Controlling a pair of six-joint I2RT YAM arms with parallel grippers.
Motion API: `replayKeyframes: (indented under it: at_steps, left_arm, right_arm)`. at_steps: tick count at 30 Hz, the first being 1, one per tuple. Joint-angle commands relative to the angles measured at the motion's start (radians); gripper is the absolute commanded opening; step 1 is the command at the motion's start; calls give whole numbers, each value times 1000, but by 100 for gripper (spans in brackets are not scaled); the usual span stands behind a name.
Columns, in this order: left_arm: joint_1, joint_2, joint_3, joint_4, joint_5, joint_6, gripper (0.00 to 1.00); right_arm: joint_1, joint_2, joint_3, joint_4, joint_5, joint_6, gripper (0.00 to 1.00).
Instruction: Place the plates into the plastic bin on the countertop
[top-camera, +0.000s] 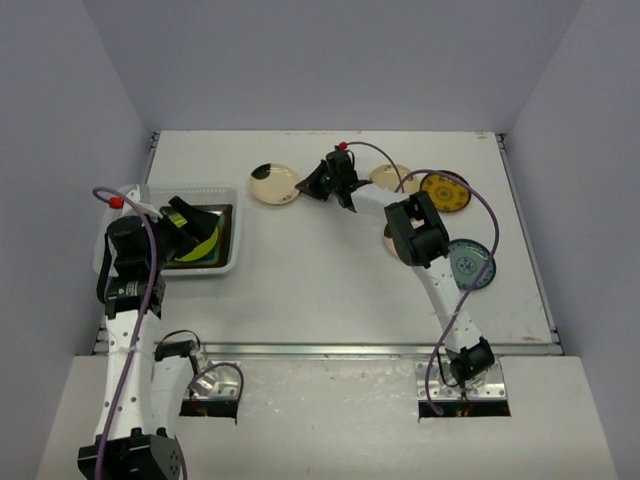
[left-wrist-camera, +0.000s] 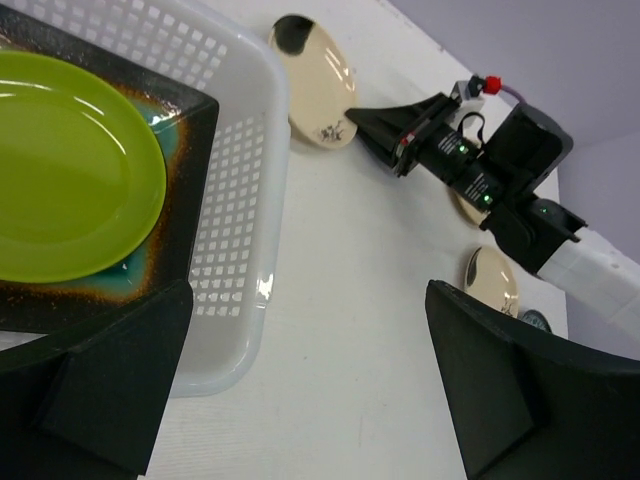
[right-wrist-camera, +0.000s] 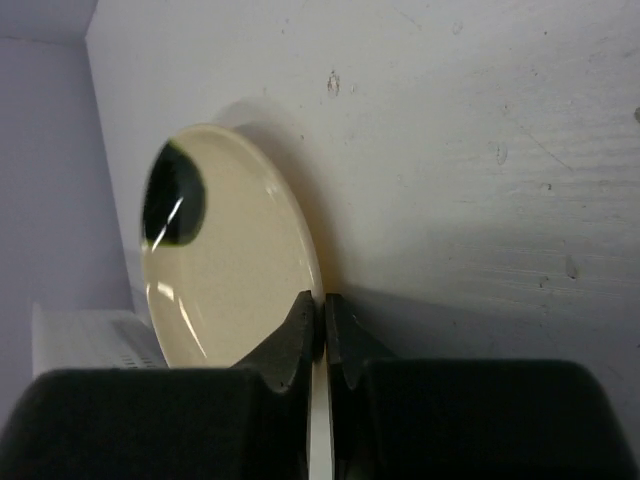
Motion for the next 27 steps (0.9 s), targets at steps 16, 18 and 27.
replayKeyframes:
  at_steps: [16,18,27]
  left_arm:
    - [-314,291,39,144,140,7,100]
    - [-334,311,25,182,163,-21,100]
    - [-424,400,21,269,177,-51,61]
  right_arm:
    - [51,-952,-835,-228,-44,-486,0]
    - [51,-1001,-865,-215,-141,-483,0]
    - [52,-1122,-958,-32,-399,-343,0]
